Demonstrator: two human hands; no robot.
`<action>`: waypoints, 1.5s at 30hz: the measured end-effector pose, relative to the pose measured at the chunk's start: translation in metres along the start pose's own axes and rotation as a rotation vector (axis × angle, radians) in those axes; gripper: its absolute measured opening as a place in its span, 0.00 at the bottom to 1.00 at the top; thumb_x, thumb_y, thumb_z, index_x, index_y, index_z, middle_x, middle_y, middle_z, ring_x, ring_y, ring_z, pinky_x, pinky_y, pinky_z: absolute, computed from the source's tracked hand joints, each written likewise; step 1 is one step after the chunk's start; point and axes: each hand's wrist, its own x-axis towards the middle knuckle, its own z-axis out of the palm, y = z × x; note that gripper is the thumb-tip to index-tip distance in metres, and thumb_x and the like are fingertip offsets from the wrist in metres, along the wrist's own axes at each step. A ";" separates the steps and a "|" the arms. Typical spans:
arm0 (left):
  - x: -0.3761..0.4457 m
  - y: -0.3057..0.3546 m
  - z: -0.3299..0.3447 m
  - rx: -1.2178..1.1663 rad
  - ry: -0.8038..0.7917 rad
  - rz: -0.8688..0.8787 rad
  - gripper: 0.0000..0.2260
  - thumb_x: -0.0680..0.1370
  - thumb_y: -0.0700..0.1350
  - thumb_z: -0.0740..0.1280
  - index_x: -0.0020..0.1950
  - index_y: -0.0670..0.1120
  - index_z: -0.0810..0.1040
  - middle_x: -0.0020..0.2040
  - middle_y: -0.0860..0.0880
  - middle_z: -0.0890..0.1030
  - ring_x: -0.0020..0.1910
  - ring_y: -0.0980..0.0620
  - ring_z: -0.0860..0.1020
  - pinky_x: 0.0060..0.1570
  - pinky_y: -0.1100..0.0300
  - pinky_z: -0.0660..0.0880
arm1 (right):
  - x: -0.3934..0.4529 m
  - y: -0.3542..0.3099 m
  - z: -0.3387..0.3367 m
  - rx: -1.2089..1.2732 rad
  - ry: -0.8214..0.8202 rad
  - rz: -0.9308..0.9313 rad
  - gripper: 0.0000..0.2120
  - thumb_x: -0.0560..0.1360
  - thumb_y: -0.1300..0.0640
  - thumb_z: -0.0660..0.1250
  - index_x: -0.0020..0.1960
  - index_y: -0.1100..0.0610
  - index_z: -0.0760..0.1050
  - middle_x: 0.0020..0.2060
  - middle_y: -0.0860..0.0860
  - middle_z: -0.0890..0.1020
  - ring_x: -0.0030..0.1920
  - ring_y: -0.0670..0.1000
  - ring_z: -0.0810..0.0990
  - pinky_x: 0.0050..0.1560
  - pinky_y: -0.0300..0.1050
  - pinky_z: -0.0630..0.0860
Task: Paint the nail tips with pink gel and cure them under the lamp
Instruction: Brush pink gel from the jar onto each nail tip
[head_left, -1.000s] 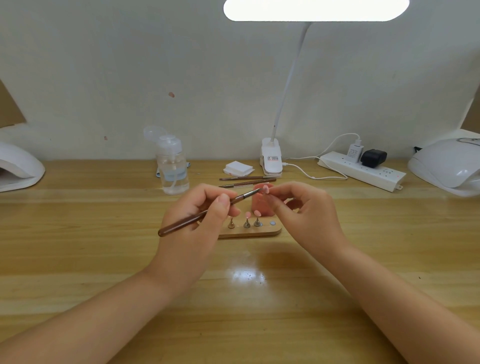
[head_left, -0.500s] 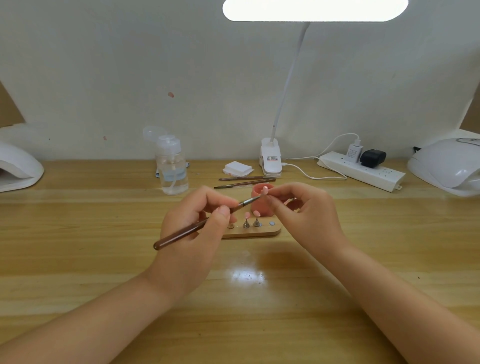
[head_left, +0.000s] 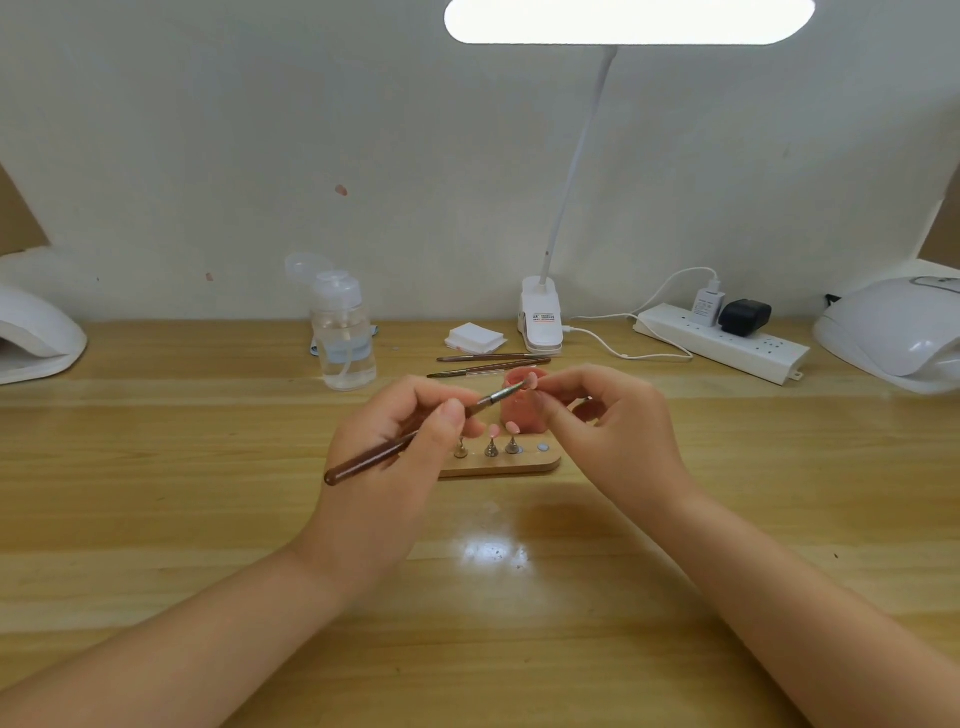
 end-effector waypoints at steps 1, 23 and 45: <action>0.000 0.000 -0.001 -0.007 -0.004 0.005 0.05 0.76 0.44 0.65 0.46 0.48 0.81 0.39 0.51 0.84 0.41 0.58 0.82 0.42 0.70 0.74 | 0.000 0.001 0.000 -0.005 -0.001 0.012 0.03 0.73 0.62 0.72 0.43 0.56 0.83 0.36 0.39 0.83 0.33 0.35 0.80 0.32 0.30 0.72; 0.009 -0.022 -0.011 -0.002 0.219 -0.067 0.06 0.76 0.47 0.62 0.49 0.52 0.78 0.41 0.55 0.82 0.39 0.60 0.78 0.39 0.72 0.72 | 0.006 0.038 -0.009 -0.406 -0.241 0.338 0.08 0.68 0.46 0.75 0.45 0.46 0.81 0.36 0.45 0.77 0.36 0.41 0.73 0.34 0.35 0.65; 0.032 -0.014 -0.033 0.035 0.297 -0.041 0.06 0.80 0.43 0.63 0.49 0.53 0.78 0.45 0.51 0.82 0.41 0.60 0.78 0.42 0.72 0.72 | 0.024 -0.001 -0.036 -0.181 -0.352 0.198 0.19 0.55 0.46 0.82 0.40 0.54 0.82 0.26 0.47 0.78 0.26 0.40 0.72 0.30 0.33 0.68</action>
